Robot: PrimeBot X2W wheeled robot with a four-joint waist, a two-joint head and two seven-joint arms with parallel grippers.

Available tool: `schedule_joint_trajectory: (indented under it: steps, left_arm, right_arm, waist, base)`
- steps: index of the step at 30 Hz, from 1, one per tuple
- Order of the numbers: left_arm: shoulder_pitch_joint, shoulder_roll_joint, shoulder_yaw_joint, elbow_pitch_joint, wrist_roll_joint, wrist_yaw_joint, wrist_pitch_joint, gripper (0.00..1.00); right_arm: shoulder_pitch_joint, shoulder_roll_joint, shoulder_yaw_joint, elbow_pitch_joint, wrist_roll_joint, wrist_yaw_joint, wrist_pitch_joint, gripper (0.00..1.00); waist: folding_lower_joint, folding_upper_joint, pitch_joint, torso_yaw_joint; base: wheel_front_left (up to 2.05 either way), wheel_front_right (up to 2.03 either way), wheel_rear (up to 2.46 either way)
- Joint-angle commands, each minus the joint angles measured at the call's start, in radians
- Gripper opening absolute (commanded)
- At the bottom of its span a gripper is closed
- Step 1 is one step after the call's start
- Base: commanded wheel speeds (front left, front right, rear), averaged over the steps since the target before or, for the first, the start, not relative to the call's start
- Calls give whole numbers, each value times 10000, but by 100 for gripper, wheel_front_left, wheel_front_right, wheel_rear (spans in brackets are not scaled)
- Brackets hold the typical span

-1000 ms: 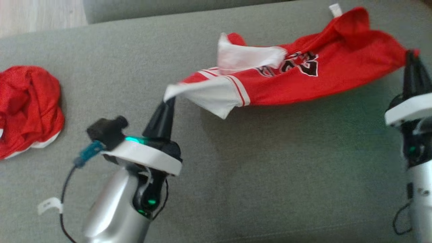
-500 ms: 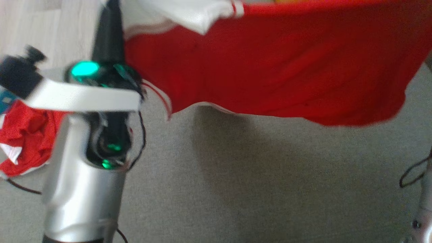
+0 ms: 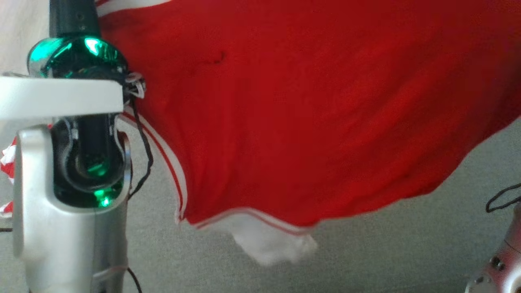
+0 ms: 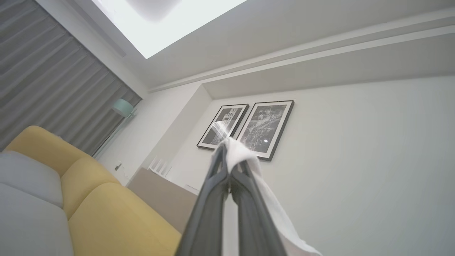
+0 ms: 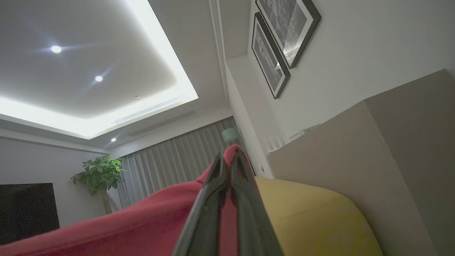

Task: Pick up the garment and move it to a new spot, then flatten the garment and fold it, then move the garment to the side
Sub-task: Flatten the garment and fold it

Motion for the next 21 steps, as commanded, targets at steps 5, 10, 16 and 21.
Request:
schedule_joint_trajectory:
  steps: [5,10,16,21]
  left_arm:
    - [-1054,578,450,372,74,298,573,0]
    - [-2101,794,489,1532,198,407,859,0]
    - [-4859,1043,432,4093,602,106,805,0]
    - [-7244,1059,401,6313,1024,-341,94,0]
  right_arm:
    - [-417,139,142,135,222,-9,299,0]
    - [-1438,141,-46,1299,511,-9,440,0]
    - [-4328,142,244,3909,862,-9,-238,0]
    - [-6944,142,122,6201,1116,-9,-1705,0]
  waist:
    - [1,-1,485,-63]
    - [1,-1,1536,-103]
    - [1,-1,3561,-99]
    - [1,-1,4527,55]
  base:
    - [0,0,0]
    - [0,0,0]
    - [0,0,0]
    - [0,0,0]
